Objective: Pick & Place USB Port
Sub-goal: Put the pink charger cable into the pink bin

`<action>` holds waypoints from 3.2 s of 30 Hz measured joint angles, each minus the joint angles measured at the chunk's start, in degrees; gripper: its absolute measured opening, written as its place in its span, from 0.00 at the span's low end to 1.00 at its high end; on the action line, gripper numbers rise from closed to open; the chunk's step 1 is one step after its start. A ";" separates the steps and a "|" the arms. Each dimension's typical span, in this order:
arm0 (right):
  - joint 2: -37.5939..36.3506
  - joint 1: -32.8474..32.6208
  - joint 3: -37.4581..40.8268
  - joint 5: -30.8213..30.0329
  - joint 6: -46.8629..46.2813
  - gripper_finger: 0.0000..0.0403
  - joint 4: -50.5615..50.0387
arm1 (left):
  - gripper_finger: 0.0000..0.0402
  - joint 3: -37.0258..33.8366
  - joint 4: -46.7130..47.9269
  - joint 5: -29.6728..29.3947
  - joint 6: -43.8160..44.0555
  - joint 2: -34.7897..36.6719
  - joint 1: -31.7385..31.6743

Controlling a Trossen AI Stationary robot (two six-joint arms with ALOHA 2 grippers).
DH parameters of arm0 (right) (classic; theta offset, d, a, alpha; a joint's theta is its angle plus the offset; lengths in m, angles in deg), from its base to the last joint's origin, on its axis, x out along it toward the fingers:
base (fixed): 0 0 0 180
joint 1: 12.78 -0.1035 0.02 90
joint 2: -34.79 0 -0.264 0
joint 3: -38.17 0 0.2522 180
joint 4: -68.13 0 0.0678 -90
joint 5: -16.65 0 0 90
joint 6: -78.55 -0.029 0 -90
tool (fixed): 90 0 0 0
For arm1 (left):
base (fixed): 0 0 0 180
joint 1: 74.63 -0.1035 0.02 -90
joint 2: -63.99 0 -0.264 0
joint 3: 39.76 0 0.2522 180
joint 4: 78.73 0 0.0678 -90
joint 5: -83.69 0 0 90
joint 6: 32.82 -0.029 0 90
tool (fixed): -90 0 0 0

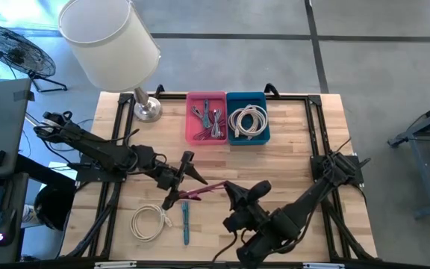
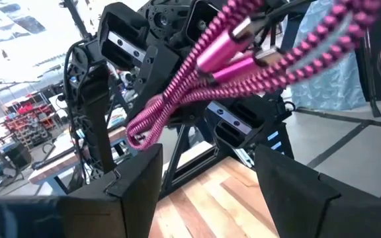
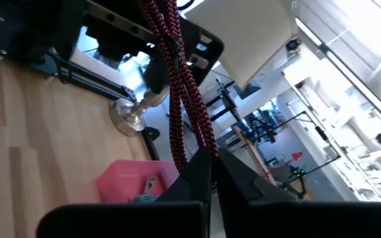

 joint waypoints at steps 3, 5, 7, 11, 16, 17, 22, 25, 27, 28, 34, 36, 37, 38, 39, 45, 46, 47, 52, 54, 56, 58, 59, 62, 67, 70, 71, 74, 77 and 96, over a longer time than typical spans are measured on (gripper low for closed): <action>0.00 0.57 0.00 1.17 0.00 0.00 0.21 | 0.58 0.00 -0.02 -0.04 -0.88 0.02 0.00; 0.00 0.92 0.00 2.10 -0.01 0.00 0.66 | 0.58 0.00 -0.04 -0.60 -1.36 0.02 0.00; 0.00 1.08 0.00 2.55 -0.21 0.00 0.79 | 0.58 0.00 -0.31 -2.16 -1.49 0.02 0.02; 0.03 1.64 0.00 4.40 -1.24 0.00 0.79 | 0.58 0.00 -1.28 -4.54 -1.52 0.02 0.00; 0.12 2.40 1.66 4.91 -0.77 0.00 2.24 | 0.58 0.02 -3.57 -7.27 -4.89 0.02 0.00; 0.17 2.51 2.02 4.97 -0.68 0.00 2.62 | 0.58 0.02 -3.66 -7.49 -5.57 0.02 0.00; 0.17 3.40 3.47 6.65 1.83 0.00 5.34 | 0.50 0.02 -3.13 -9.15 -6.21 0.02 0.02; 0.15 3.98 3.41 7.01 1.94 0.00 5.46 | 0.31 0.02 -2.11 -11.01 -8.58 0.01 0.04; 0.15 4.07 3.41 6.92 2.35 0.00 5.46 | 0.12 0.02 -2.04 -11.02 -10.23 0.00 0.02; 0.15 4.08 3.41 6.88 2.77 0.00 5.51 | 0.07 0.02 -2.16 -10.60 -10.57 0.00 0.02; 0.15 4.04 3.41 6.84 3.83 0.06 5.18 | 0.04 0.07 -1.77 -13.60 -12.88 0.00 0.05; 0.15 4.04 3.41 6.89 4.18 0.10 5.20 | 0.04 0.11 -1.51 -16.55 -13.80 0.00 0.00; 0.15 4.04 3.41 7.01 4.31 0.11 5.20 | 0.04 0.11 -1.13 -18.04 -14.58 0.00 -0.02; 0.15 4.07 3.41 7.12 4.53 0.13 5.22 | 0.05 0.11 -0.82 -19.68 -15.61 0.00 -0.02; 0.15 4.09 3.41 7.33 4.59 0.15 5.22 | 0.04 0.16 -0.26 -21.25 -16.57 0.00 -0.04; 0.15 4.36 3.41 9.69 4.62 0.23 5.19 | 0.04 3.32 9.51 -27.02 -19.35 1.07 -4.73; 0.15 4.42 3.41 9.99 4.78 0.24 5.17 | 0.04 4.05 12.25 -27.03 -19.28 1.46 -6.45; 0.15 4.41 3.41 9.99 4.97 0.25 5.10 | 0.04 5.09 14.95 -26.93 -18.56 1.55 -8.38; 0.15 4.46 3.41 10.30 4.56 0.27 4.52 | 0.04 8.89 28.24 -24.11 -6.91 1.49 -21.19; 0.15 4.46 3.41 10.27 4.57 0.26 4.46 | 0.04 9.16 30.64 -20.32 -3.02 1.49 -27.40; 0.15 4.46 3.41 10.31 4.57 0.24 4.25 | 0.04 9.16 31.86 -14.64 0.63 0.98 -33.10; 0.15 4.46 3.41 10.27 4.55 0.23 4.26 | 0.04 9.14 33.45 -8.34 5.50 0.13 -38.66; 0.15 4.46 3.41 10.29 4.55 0.22 4.26 | 0.04 9.14 33.19 -5.20 7.66 -0.59 -40.90; 0.15 4.46 3.41 10.29 4.55 0.19 4.26 | 0.04 9.14 32.99 0.78 11.28 -3.40 -45.58; 0.15 4.46 3.41 10.75 4.48 0.16 3.86 | 0.04 9.14 34.71 5.59 13.96 -9.20 -48.40; 0.15 4.46 3.41 11.71 4.39 0.15 3.33 | 0.04 9.11 35.06 7.79 14.65 -13.07 -48.81; 0.15 4.46 3.41 11.86 4.36 0.14 3.23 | 0.04 9.11 35.04 8.70 15.36 -14.43 -48.87; 0.13 4.46 3.41 12.00 3.47 0.13 2.54 | 0.04 9.07 34.97 11.76 16.76 -18.11 -49.96; 0.13 4.48 3.41 12.04 2.99 0.11 1.39 | 0.07 9.09 34.16 13.55 18.14 -20.79 -51.32; 0.11 6.13 3.41 18.25 -0.21 0.17 -2.12 | 0.37 9.07 31.81 17.30 17.95 -21.62 -50.78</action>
